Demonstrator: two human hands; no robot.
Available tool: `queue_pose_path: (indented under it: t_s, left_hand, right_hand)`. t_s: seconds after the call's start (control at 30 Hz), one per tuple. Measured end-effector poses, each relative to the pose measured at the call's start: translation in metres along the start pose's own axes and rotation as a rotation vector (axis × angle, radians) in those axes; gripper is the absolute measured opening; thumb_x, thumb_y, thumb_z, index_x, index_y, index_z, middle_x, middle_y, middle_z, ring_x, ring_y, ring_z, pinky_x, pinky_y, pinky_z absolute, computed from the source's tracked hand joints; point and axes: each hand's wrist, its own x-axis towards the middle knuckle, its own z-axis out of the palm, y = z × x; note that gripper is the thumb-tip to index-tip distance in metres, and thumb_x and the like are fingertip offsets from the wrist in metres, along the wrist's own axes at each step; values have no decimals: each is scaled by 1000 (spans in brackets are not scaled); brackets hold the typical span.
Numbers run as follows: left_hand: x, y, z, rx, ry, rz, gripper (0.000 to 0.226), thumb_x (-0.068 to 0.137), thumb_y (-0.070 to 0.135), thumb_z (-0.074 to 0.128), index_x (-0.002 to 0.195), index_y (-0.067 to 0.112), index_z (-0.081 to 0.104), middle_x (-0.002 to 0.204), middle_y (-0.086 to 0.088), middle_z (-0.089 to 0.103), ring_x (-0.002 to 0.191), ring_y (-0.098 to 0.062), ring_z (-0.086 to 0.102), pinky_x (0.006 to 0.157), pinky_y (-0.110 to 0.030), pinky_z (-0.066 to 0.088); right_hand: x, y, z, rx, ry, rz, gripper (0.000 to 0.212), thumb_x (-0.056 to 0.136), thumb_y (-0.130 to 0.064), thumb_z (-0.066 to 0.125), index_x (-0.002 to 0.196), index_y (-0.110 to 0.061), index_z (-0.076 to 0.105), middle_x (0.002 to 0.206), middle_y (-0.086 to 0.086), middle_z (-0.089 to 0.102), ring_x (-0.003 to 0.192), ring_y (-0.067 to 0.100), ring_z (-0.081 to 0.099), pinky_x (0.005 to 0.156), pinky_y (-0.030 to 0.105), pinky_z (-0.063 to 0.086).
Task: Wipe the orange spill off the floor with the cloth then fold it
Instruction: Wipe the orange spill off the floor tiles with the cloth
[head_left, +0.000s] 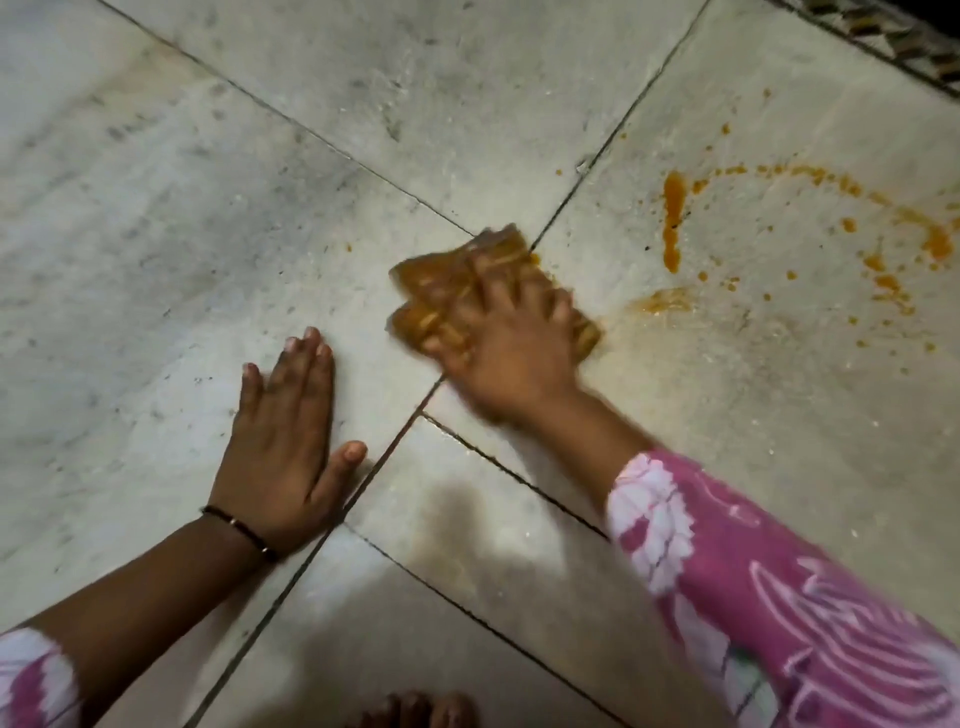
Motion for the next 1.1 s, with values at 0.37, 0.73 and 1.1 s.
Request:
queue_pose_path:
  t_s: [0.37, 0.73, 1.1]
  left_hand:
    - [1, 1, -2, -13, -20, -25, 81, 91, 61, 13, 150, 6, 15, 159, -10, 9, 146, -23, 8, 118, -43, 0]
    - [1, 0, 0, 11, -46, -35, 79, 93, 60, 11, 149, 5, 16, 158, -11, 10, 146, -22, 7, 118, -41, 0]
    - [58, 76, -4, -212, 26, 191, 90, 88, 71, 2, 150, 6, 13, 158, -9, 3, 146, -20, 0, 116, -46, -3]
  right_hand:
    - [-120, 28, 18, -70, 70, 187, 51, 86, -55, 34, 135, -42, 41, 145, 12, 33, 118, 41, 32, 93, 62, 32]
    - [45, 78, -19, 1, 147, 287, 47, 94, -53, 33, 141, -46, 32, 156, 7, 16, 136, 35, 19, 104, 53, 17]
    - [-190, 160, -4, -137, -31, 45, 52, 93, -61, 19, 131, -39, 46, 142, 9, 36, 113, 41, 43, 91, 56, 35]
